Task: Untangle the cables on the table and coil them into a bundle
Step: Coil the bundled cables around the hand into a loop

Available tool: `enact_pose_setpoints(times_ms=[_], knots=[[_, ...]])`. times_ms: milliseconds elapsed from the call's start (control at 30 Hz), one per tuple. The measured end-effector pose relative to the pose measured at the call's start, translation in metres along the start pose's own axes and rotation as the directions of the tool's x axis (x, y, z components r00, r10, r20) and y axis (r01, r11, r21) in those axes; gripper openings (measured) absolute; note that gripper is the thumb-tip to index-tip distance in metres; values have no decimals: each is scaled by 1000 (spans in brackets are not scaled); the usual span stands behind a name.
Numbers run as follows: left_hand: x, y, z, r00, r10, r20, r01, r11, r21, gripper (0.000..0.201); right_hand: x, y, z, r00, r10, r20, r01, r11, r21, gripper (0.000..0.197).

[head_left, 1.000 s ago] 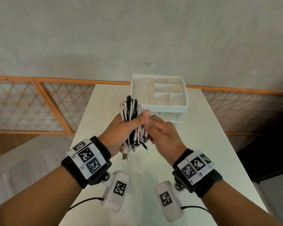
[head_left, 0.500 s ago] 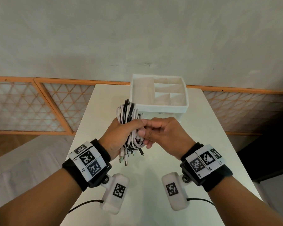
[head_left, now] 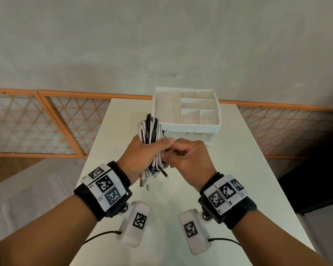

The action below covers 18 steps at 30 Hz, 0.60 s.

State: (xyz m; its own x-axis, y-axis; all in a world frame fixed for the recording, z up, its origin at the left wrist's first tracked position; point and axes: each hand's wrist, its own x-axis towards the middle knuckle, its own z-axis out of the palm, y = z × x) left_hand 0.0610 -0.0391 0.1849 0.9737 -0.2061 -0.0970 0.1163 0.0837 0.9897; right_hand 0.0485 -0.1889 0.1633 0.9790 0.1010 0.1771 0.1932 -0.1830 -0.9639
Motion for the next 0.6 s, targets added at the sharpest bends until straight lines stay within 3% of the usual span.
enact_pose_setpoints(times_ms=[167,333,433,533,600], knots=[[1,2,3,1000,-22,22,23,999,-26,24,-3,-3,0,998,-43,-54,41,999,-28,16],[6,-3,2,997,-60,-46,56,994,-90,42,-5,-4,-4,994,-79,76,87,991,-105,16],[7,-5,5,998,-61,-18,60,995,-76,26,-1,-7,-10,999,-37,30,40,995,-90,4],[6,-7,6,998,-59,7,59,997,-57,10,3,-1,-9,983,-172,-59,149,948,-281,18],[5,-9,5,998,-57,13,57,997,-47,9,3,4,-9,982,-188,-17,172,927,-333,23]])
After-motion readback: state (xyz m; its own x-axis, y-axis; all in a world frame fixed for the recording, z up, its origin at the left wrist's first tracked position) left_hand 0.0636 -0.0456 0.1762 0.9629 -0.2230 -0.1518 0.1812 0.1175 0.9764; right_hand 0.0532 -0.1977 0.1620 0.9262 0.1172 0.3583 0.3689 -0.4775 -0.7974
